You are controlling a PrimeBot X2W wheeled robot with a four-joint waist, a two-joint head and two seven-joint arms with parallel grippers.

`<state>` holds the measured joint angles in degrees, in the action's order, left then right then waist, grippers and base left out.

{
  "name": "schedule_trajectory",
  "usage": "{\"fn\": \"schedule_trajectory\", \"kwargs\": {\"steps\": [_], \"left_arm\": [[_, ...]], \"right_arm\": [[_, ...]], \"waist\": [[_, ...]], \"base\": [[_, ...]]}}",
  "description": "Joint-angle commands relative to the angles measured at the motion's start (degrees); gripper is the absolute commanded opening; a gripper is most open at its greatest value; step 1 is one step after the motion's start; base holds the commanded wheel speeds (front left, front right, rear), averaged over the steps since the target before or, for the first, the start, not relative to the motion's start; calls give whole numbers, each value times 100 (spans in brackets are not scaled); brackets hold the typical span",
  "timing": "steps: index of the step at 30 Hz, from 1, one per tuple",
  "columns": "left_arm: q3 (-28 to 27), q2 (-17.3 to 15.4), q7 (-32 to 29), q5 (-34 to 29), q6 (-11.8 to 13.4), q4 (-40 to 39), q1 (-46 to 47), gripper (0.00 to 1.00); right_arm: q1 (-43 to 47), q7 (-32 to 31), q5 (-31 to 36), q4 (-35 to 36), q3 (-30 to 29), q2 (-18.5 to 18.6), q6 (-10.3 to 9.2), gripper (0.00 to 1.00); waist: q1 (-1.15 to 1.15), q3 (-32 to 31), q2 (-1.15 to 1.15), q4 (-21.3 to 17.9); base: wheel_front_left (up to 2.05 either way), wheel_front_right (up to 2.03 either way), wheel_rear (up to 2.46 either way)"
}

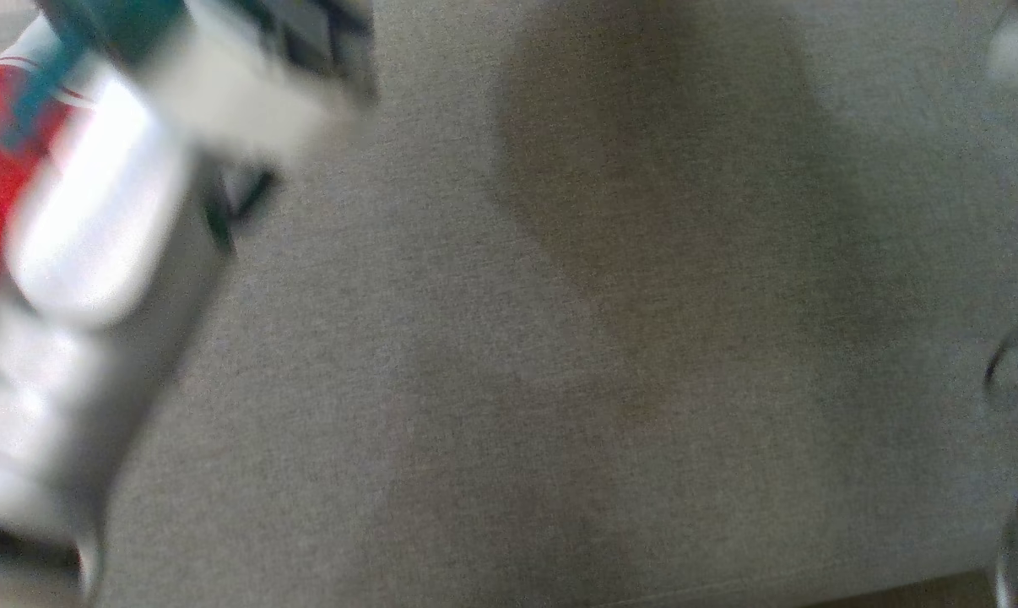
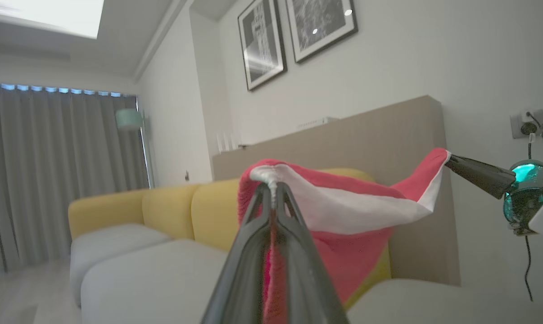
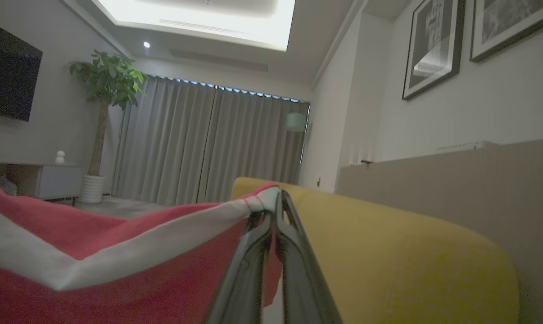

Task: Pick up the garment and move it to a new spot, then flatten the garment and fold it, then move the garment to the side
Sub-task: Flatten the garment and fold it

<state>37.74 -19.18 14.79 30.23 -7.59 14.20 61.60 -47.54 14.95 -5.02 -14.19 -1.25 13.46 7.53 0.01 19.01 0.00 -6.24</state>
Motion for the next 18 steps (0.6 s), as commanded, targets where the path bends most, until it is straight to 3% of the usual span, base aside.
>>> {"fn": "schedule_trajectory", "kwargs": {"steps": [1,10,18], "left_arm": [[-241,-211,19,-41,10,-242,-335,0],[-541,105,20,-62,10,-358,-3393,0],[-272,92,20,-306,10,-427,-5020,0]], "right_arm": [[349,4,-57,239,61,-11,-4,0],[2853,5,-534,636,-206,23,-4,0],[4836,-327,-638,1576,-582,167,-4,0]], "waist": [[-1,-13,0,24],[-1,-367,0,104],[-1,-674,0,108]], "base": [[0,0,0],[0,0,0],[0,0,0]]}}
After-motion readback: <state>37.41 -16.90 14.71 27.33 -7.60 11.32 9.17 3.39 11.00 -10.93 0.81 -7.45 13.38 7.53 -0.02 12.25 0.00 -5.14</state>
